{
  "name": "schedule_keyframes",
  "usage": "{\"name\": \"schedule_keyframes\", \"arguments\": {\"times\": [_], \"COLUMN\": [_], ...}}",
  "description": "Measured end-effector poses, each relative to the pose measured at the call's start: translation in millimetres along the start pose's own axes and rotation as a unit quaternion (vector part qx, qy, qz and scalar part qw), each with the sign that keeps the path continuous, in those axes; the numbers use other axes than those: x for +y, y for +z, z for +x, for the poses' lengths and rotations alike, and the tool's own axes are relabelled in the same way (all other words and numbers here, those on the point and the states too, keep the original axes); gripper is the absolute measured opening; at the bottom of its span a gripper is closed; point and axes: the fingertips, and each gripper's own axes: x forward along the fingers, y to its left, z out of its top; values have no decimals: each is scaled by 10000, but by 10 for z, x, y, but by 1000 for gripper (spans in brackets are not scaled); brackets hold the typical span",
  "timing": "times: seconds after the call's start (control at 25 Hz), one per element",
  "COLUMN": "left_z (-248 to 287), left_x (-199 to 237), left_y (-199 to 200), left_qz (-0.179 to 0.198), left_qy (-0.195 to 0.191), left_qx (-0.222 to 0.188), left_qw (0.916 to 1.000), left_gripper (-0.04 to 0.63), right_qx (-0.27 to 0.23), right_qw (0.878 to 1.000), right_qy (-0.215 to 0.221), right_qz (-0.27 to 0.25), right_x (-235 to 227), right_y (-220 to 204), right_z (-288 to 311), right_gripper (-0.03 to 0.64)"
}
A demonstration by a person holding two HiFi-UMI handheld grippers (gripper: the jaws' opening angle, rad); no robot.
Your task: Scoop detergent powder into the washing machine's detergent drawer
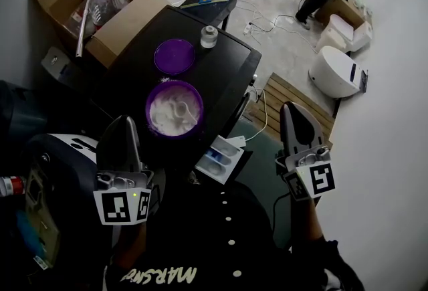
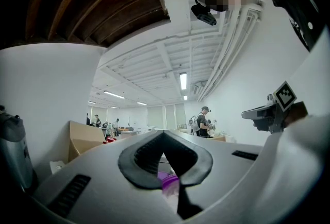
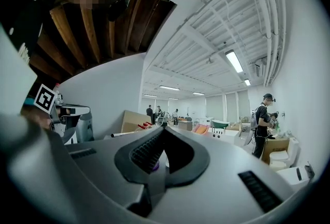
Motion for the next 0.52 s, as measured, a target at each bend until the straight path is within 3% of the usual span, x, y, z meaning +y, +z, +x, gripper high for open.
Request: {"name": "schedule_keyframes", "arguments": {"times": [0.52], "left_z": [10], "left_x": [-35], "left_y": [-17], "left_qz": [-29], "left_qy": [-33], "left_qx": [-12], "left_qw": [10000], "left_gripper": [5], "right_qx": [-60], "right_qw": [9999], "right_qy": [73], "right_qz": [-81], "right_x": [82], "right_y": [58], "right_z": [81], "right_gripper": [28]}}
